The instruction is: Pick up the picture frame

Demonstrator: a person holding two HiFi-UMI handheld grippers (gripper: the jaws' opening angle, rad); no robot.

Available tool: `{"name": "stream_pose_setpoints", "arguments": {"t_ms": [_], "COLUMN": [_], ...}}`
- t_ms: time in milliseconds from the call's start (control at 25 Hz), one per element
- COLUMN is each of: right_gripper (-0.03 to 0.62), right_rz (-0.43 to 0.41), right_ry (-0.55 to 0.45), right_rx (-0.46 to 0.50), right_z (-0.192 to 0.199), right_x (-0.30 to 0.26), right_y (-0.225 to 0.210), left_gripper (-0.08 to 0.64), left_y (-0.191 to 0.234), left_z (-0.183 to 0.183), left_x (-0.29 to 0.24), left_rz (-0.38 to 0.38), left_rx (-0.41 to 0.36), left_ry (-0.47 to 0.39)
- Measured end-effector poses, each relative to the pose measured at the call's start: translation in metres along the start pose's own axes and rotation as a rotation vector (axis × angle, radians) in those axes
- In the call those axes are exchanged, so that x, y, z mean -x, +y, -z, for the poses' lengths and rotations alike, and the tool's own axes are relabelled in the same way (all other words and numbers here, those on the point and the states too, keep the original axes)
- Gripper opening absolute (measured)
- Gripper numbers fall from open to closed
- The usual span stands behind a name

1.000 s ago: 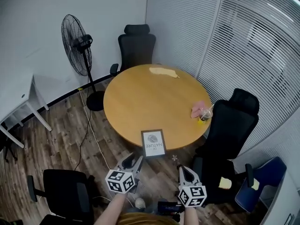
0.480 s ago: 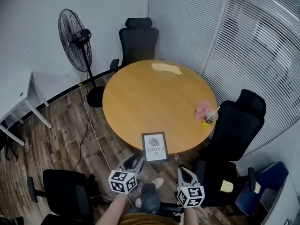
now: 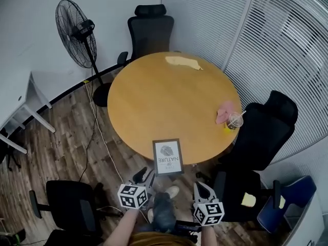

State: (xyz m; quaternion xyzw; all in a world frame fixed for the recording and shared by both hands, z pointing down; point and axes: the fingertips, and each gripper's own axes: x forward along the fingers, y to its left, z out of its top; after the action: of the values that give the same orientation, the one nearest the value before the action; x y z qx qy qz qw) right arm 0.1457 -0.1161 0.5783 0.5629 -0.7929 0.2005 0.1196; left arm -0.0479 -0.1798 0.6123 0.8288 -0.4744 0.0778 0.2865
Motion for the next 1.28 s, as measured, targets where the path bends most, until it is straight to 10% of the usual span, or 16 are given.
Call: {"name": "stream_pose_setpoints", "arguments": {"t_ms": [1280], "right_gripper": [0.012], "right_rz": [-0.029], "right_ry": [0.230], "right_rx": [-0.064], "right_z": [0.047], "right_x": [-0.098], "right_y": [-0.057], "left_gripper": [0.193], "left_y": [0.047], "left_z": [0.092], "left_x": [-0.096], "left_rz": [0.011], "left_rx": [0.315], "left_ry": [0.268]}}
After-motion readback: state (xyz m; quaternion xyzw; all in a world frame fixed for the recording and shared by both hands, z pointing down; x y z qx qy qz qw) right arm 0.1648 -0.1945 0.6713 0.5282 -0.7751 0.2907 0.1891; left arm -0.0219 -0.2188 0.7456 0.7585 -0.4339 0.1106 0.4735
